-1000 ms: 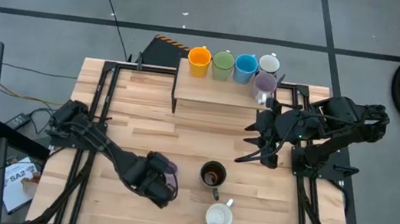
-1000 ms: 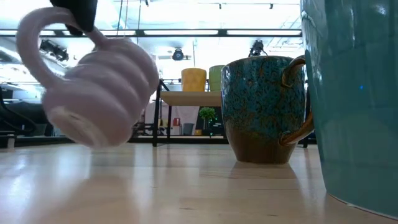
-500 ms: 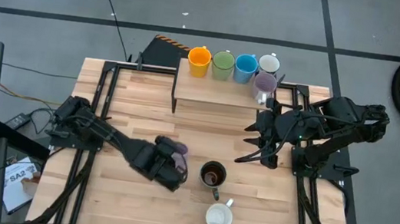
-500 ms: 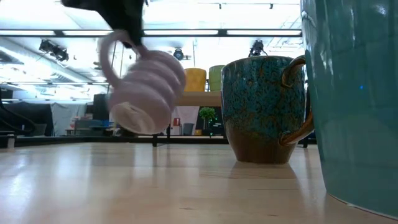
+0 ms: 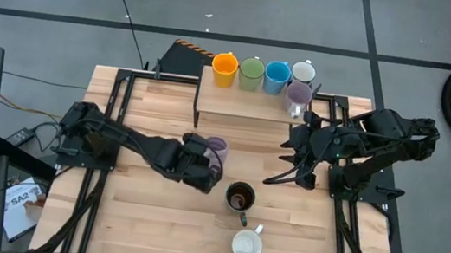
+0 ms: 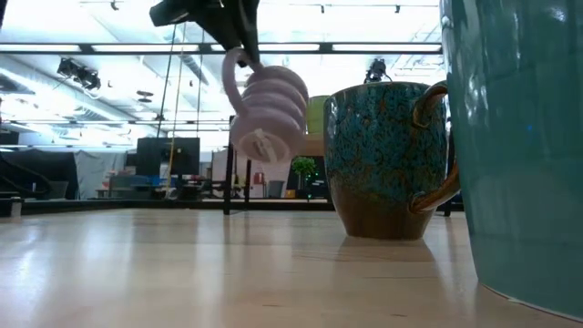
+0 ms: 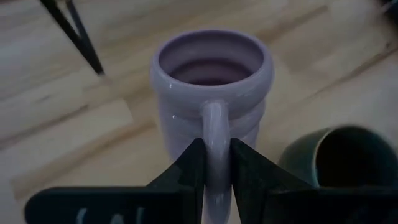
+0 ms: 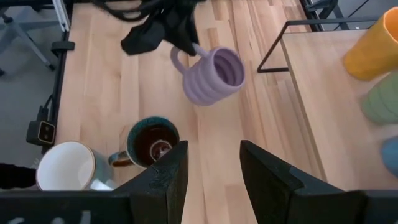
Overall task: Place coffee mugs
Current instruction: Put the purple mug on the shelf
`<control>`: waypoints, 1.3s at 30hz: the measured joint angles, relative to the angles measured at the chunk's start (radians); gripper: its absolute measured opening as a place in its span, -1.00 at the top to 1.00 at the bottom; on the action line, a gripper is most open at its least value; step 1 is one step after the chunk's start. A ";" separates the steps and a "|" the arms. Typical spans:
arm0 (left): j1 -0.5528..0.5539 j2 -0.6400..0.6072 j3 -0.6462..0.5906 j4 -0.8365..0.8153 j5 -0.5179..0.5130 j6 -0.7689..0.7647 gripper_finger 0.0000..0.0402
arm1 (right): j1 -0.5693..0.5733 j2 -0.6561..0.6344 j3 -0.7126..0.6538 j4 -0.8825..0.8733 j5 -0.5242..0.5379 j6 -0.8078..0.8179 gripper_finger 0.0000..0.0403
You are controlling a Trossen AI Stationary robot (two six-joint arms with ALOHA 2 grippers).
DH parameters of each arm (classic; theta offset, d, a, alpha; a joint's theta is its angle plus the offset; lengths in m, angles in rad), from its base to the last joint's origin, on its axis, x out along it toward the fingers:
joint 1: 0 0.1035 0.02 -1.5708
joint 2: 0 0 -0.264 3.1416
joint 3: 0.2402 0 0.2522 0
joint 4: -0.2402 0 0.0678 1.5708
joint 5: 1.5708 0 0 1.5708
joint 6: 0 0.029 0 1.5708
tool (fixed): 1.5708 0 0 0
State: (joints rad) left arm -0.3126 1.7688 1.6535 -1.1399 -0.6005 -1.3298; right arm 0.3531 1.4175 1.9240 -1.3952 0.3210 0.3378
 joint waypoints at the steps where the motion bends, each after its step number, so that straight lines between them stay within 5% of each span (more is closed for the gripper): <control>1: 0.006 -0.005 0.000 0.011 -0.010 0.008 0.70 | 0.000 -0.001 0.000 -0.004 0.000 0.000 0.25; 20: 0.165 -0.038 0.168 0.060 -0.187 0.284 0.70 | -0.038 -0.018 0.000 -0.014 0.029 -0.033 0.25; 39: 0.259 0.020 0.172 0.070 -0.411 0.373 0.70 | -0.041 -0.021 0.000 -0.010 0.030 -0.015 0.25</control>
State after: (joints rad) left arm -0.0538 1.7887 1.8252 -1.0702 -1.0115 -0.9569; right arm 0.3122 1.3968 1.9240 -1.4053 0.3505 0.3225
